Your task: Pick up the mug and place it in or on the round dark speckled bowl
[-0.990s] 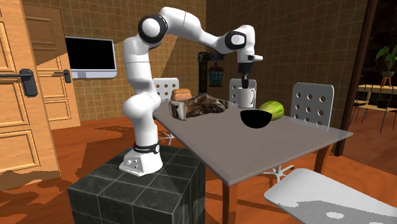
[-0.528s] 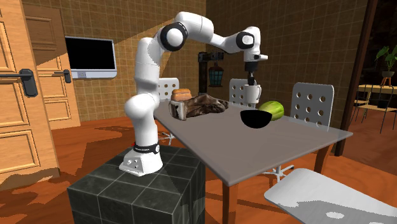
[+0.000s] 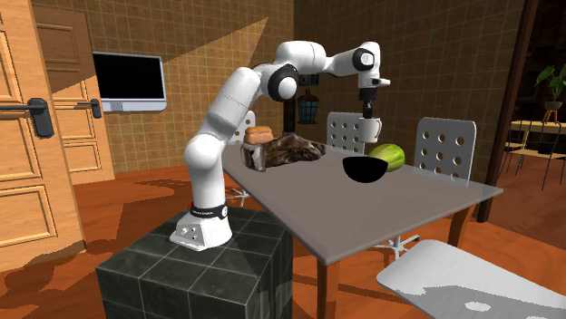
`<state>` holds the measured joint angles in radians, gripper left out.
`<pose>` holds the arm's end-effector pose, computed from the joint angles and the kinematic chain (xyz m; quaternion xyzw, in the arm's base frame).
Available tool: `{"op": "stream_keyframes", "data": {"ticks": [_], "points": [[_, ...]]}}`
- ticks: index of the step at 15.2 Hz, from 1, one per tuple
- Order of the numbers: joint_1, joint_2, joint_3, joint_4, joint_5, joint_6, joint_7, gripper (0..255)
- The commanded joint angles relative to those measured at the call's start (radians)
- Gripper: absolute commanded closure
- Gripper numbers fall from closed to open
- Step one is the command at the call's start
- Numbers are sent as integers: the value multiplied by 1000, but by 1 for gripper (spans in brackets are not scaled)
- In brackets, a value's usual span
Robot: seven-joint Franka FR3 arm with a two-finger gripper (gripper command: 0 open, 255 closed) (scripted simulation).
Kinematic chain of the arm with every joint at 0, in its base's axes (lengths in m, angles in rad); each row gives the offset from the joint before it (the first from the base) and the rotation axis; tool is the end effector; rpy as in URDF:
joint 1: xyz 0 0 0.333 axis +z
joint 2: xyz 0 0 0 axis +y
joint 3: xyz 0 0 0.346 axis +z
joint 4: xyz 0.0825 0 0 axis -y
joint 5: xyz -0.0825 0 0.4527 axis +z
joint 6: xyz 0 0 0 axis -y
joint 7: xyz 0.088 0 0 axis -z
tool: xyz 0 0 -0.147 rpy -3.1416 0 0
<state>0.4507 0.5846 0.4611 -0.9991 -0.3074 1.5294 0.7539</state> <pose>0.5934 0.5211 0.5295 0.9988 0.0391 0.0190 0.0228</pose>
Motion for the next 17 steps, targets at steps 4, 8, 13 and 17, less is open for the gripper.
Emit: {"op": "stream_keyframes", "data": {"ticks": [4,8,13,17], "points": [[91,154,-25,229,-44,-72,7,255],[57,114,-16,98,-33,12,22,255],[30,88,-11,-17,-28,97,36,255],[15,79,-10,-89,-27,157,44,255]]}}
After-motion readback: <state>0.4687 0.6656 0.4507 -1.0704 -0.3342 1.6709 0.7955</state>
